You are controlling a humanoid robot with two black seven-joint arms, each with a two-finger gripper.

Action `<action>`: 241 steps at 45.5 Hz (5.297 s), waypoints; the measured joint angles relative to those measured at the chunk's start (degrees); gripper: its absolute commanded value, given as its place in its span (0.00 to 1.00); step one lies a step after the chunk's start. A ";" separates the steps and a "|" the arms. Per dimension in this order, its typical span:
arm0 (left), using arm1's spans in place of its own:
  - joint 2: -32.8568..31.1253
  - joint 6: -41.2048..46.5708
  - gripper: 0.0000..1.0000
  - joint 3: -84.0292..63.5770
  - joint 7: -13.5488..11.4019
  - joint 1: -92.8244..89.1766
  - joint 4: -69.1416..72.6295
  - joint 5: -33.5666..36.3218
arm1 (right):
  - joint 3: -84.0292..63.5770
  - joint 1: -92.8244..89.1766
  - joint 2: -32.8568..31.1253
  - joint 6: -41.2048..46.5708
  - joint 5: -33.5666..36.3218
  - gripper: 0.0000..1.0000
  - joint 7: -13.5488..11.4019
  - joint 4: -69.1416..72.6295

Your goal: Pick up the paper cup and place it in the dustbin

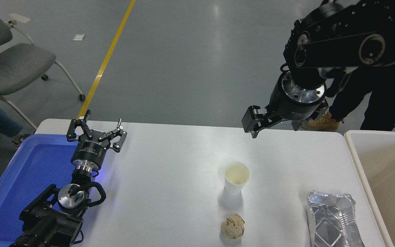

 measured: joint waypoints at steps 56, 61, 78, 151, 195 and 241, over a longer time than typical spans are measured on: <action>0.00 -0.08 0.99 -0.09 0.00 0.01 0.00 0.00 | 9.78 -41.68 1.36 -6.48 -13.03 1.00 0.06 -27.94; 0.00 -0.09 0.99 -0.09 0.00 0.01 0.00 0.00 | 10.35 -44.22 1.36 -6.62 -14.21 1.00 0.06 -30.01; 0.00 -0.09 0.99 -0.09 0.00 0.00 0.00 0.00 | 12.69 -49.40 1.36 -7.26 -16.46 0.95 0.05 -34.06; 0.00 -0.06 0.99 -0.09 0.00 0.07 0.01 -0.01 | 9.12 -32.06 0.44 -0.69 -14.56 0.00 0.26 -23.47; 0.00 -0.01 0.99 -0.05 0.00 0.01 0.01 0.00 | -2.08 13.29 -16.96 5.83 -12.09 0.00 -0.13 3.59; 0.00 -0.09 0.99 0.00 0.00 0.01 0.00 0.01 | 49.73 -44.78 -40.54 -42.96 -11.65 0.00 -0.32 -57.84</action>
